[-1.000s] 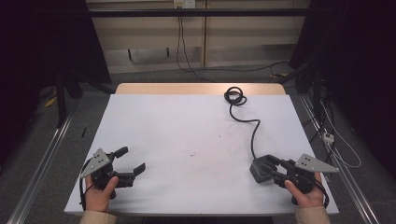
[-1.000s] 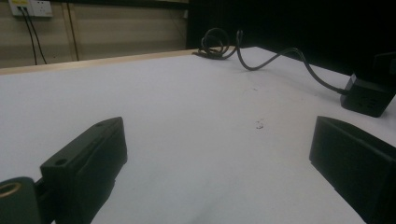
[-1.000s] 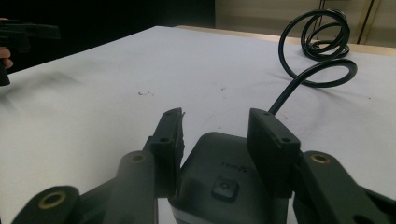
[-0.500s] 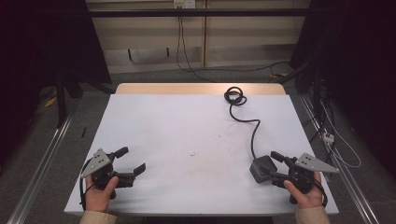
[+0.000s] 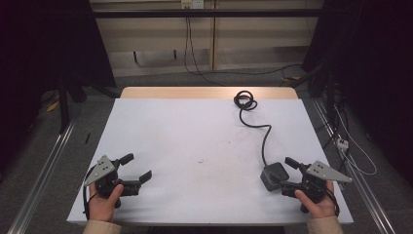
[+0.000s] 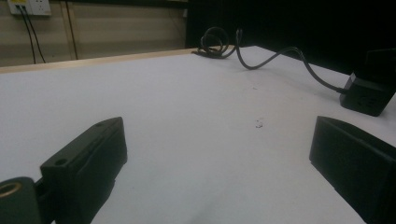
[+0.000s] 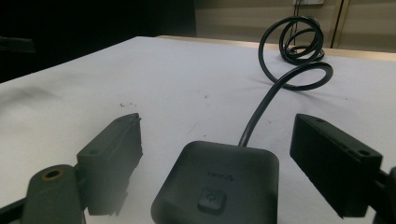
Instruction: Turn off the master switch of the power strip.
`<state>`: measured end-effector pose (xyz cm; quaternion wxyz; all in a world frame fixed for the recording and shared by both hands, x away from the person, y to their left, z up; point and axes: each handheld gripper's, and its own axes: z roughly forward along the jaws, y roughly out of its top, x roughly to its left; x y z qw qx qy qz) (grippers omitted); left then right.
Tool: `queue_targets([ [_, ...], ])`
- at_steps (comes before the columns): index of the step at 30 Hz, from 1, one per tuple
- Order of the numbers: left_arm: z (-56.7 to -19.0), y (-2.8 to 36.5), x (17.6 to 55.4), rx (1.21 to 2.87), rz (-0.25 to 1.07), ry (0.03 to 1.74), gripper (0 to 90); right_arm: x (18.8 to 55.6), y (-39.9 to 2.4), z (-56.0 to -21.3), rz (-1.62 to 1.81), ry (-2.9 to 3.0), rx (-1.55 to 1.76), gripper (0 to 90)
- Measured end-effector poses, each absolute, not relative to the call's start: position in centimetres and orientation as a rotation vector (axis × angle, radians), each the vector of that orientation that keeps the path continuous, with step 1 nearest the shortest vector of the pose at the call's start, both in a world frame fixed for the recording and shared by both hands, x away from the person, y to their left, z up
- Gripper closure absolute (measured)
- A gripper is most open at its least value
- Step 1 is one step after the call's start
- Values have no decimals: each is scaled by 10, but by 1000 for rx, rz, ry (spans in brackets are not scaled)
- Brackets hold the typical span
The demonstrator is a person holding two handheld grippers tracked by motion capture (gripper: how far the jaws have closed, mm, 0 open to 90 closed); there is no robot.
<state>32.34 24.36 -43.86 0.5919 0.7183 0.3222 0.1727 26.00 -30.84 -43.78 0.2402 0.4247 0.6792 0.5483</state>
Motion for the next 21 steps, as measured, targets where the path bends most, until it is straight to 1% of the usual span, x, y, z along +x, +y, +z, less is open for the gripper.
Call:
queue_targets([
  [9,-439,244,323,1671,401,752,39,260,-307,-441,1487,1837,1164,100],
  [21,-439,244,323,1673,401,752,39,260,-305,-445,1476,1822,1165,81],
])
